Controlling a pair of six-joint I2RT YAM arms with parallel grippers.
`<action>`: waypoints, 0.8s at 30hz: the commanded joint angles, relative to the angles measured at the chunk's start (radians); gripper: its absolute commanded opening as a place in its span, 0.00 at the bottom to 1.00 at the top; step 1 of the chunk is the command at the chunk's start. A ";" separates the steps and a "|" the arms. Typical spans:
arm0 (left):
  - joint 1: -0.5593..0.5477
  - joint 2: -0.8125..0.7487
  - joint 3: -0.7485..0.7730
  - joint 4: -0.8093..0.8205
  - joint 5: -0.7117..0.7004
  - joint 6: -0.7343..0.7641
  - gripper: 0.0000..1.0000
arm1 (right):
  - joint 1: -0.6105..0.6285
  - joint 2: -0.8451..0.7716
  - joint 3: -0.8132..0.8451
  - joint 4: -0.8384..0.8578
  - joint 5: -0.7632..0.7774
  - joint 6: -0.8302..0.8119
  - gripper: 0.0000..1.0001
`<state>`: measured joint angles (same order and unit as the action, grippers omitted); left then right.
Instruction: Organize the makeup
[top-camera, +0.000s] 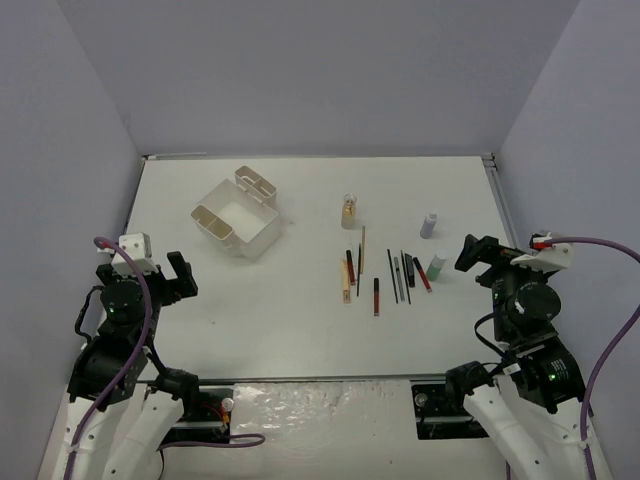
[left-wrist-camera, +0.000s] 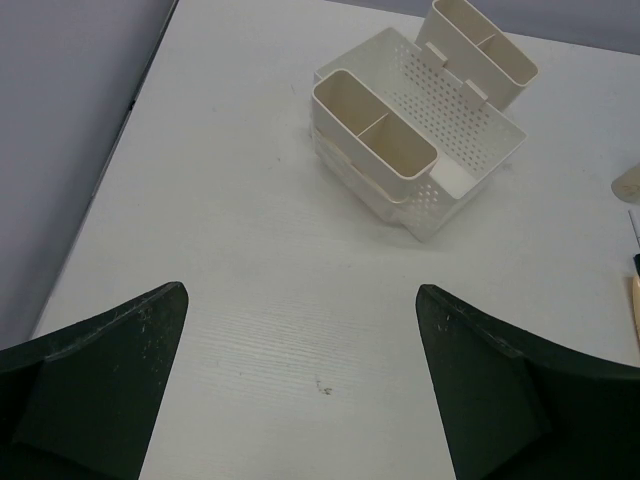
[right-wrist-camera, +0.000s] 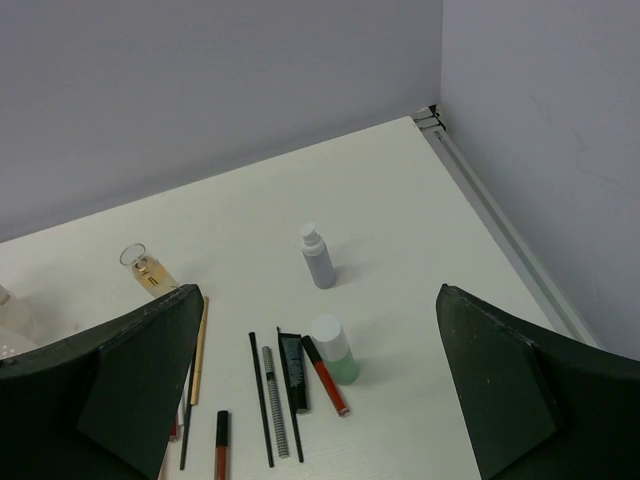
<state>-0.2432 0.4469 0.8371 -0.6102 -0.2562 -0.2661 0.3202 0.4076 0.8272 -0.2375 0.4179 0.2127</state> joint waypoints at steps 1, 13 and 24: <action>-0.007 0.019 0.005 0.073 -0.008 -0.013 0.97 | -0.006 0.010 -0.008 0.053 0.012 0.007 1.00; -0.007 0.023 0.004 0.077 -0.005 -0.013 0.97 | -0.006 0.303 0.031 0.019 0.052 0.172 1.00; -0.010 0.023 0.003 0.077 -0.002 -0.012 0.97 | -0.030 0.678 -0.050 0.139 0.032 0.303 1.00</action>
<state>-0.2432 0.4492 0.8316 -0.6073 -0.2560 -0.2665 0.3173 1.0245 0.8104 -0.2201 0.4375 0.4553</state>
